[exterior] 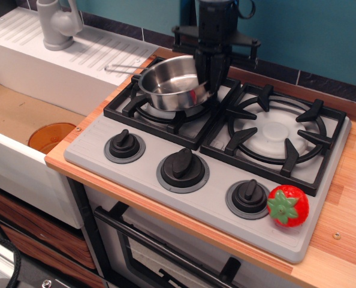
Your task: Put pot or pan on stove and put strawberry in pot or pan
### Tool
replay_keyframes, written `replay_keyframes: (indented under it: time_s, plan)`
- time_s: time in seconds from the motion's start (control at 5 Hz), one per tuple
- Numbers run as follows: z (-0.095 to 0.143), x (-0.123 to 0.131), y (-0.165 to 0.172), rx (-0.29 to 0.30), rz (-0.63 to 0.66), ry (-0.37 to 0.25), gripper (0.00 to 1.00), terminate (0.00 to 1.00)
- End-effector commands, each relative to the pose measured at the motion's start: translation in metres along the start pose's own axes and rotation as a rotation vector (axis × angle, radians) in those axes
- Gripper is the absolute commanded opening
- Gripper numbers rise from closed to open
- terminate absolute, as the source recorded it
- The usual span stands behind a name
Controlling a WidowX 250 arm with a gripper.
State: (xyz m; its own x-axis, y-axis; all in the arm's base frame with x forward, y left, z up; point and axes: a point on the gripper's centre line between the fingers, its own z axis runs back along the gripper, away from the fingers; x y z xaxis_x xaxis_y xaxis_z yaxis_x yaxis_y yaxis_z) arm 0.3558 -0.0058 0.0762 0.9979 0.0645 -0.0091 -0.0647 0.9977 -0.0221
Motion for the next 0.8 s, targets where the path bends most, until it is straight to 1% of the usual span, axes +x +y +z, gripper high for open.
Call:
replay_keyframes:
  time_s: [0.0,0.2,0.4,0.6]
  plan:
    - [0.059,0.002,-0.014,0.017,0.011,-0.063,0.0,0.0]
    - [0.062,0.008,-0.019,0.01,0.031,-0.054,0.0,0.0]
    - [0.065,0.015,-0.016,0.006,0.024,-0.056,0.0,0.0]
    - [0.068,0.016,-0.02,0.005,0.025,-0.048,0.0,0.0]
